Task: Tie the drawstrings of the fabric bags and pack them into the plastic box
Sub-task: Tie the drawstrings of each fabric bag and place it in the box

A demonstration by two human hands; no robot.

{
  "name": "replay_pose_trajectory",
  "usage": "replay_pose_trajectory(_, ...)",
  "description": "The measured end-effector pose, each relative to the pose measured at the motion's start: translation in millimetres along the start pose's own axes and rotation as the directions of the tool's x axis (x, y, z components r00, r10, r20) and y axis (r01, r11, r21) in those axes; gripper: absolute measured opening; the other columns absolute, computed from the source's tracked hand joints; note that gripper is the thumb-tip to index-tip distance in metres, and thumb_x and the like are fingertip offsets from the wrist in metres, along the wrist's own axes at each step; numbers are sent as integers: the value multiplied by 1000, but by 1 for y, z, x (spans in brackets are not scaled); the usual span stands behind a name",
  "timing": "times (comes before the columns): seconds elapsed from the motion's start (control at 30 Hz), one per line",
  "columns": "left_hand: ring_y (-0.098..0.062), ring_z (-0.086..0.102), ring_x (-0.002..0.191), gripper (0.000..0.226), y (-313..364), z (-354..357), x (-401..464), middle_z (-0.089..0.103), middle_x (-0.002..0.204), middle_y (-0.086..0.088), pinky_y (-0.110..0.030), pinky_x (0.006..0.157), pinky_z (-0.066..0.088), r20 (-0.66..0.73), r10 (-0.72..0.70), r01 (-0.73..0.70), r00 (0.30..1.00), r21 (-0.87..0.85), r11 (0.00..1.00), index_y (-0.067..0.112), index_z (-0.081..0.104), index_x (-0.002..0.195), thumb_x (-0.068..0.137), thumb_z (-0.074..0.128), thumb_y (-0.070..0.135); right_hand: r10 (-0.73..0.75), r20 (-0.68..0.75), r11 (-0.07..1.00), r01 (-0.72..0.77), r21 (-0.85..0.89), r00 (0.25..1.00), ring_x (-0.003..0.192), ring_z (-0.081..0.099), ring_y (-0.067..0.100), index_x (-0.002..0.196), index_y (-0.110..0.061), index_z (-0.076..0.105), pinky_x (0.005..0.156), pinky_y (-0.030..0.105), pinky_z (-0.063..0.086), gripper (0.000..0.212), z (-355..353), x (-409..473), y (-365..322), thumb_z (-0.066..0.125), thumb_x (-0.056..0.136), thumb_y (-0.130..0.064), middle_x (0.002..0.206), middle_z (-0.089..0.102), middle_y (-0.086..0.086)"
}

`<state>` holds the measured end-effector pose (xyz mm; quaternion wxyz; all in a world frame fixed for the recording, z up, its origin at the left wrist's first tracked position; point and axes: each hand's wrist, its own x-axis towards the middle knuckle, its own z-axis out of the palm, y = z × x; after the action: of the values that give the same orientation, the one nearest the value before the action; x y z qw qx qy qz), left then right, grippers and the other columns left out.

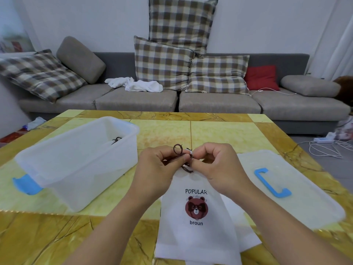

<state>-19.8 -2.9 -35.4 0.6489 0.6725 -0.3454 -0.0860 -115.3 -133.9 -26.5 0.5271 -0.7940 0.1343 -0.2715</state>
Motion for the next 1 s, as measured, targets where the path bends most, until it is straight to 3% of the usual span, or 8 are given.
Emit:
replay_pose_trajectory(0.1,-11,74,84,12,0,2,-1,78,84,5,-22,74,56,14,46,-47,999,45,998,16,81,90,86,75,6,-79,-40,994,75,-82,996,52,49,12,68,-10,58,50,23,39,20,4,-1,1,72,77,0,58,60,1)
replay_pose_trajectory(0.2,-18,75,85,13,2,4,-2,79,85,0,-28,79,60,28,26,-25,999,-35,999,13,80,90,86,73,3,-108,-6,987,107,-117,994,51,40,9,75,-10,56,47,22,34,15,4,-1,-1,67,80,-3,62,59,10)
replay_pose_trajectory(0.33,-26,74,85,13,2,1,0,78,86,-7,-34,82,60,27,16,-13,1000,-99,995,11,80,92,86,72,2,0,114,1000,-3,20,993,62,49,12,81,-14,64,59,28,39,14,-4,6,-1,68,86,-1,65,60,1)
replay_pose_trajectory(0.4,-20,72,80,13,2,1,-1,78,85,-8,-31,79,59,31,15,-12,999,-106,994,10,80,93,86,72,2,62,214,990,-87,107,975,74,59,13,92,-15,74,70,28,46,13,-8,5,-3,66,92,-4,80,72,11)
replay_pose_trajectory(0.47,-10,69,76,14,3,2,-2,78,84,-5,-23,72,54,43,20,-16,999,-99,995,7,80,94,86,72,0,111,311,971,-169,167,944,84,66,11,100,-15,78,77,22,50,19,-12,3,-4,63,95,-4,94,77,9)
replay_pose_trajectory(0.63,-10,73,81,14,5,4,-4,79,85,0,-18,74,53,45,2,4,999,-130,991,10,80,88,85,72,-1,203,396,928,-305,213,896,89,66,17,93,-1,75,77,20,48,7,-30,6,-1,70,89,-4,91,75,2)
replay_pose_trajectory(0.83,-14,74,80,15,10,5,-7,78,84,-5,-20,74,55,85,-58,77,995,-243,967,13,80,84,84,72,0,214,548,834,-443,328,809,57,60,9,72,-8,66,53,17,49,10,-32,2,-4,68,82,-11,68,63,1)
replay_pose_trajectory(1.0,-13,73,82,17,11,0,-7,78,86,-6,-20,74,54,98,-62,87,993,-269,959,11,80,86,85,69,-2,207,558,832,-445,332,803,66,65,13,83,-11,76,62,23,55,14,-38,5,-3,65,85,-20,77,69,3)
